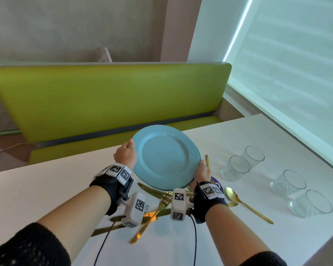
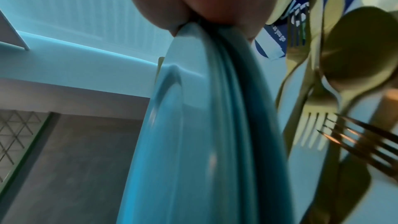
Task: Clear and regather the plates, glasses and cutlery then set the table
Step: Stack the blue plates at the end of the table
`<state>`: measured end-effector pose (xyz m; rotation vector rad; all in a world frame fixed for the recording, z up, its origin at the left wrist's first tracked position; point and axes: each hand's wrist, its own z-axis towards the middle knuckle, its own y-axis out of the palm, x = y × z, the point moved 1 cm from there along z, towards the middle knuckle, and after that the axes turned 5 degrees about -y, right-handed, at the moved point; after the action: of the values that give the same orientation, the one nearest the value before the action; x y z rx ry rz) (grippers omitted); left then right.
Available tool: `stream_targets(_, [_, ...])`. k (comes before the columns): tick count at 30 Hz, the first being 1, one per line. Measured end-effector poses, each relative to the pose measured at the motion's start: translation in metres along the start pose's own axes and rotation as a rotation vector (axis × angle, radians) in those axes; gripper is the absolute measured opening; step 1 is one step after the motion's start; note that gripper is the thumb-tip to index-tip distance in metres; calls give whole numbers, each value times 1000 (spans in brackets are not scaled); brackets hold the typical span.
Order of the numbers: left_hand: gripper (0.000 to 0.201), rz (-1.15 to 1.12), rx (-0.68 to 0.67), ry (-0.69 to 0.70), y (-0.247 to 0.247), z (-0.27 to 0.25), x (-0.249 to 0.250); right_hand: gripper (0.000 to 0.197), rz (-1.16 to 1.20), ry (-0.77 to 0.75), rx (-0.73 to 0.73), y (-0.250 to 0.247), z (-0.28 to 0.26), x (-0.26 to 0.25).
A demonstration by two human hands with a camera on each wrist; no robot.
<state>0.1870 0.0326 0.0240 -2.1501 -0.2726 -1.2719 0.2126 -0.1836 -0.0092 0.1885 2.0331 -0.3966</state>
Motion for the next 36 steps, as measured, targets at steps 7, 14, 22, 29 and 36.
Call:
stream_targets(7, [41,-7,-23,-16,-53,-2,-36,62,94,3,27,31,-59,13])
stream_targets(14, [33,-33,-36,-75,-132,10,-93,46,-85,-133,-151,90,-124,43])
stream_targets(22, [37,153,-30,-206,-236,26,-176,43,-699,-180,-374,166,-187,90])
stream_targets(29, [43,240,-52,-288,-302,42,-222,41,-736,-171,-521,230,-217,123])
stream_targets(36, [44,296,-76,-358,-328,56,-229,44,-736,-163,-562,263,-227,127])
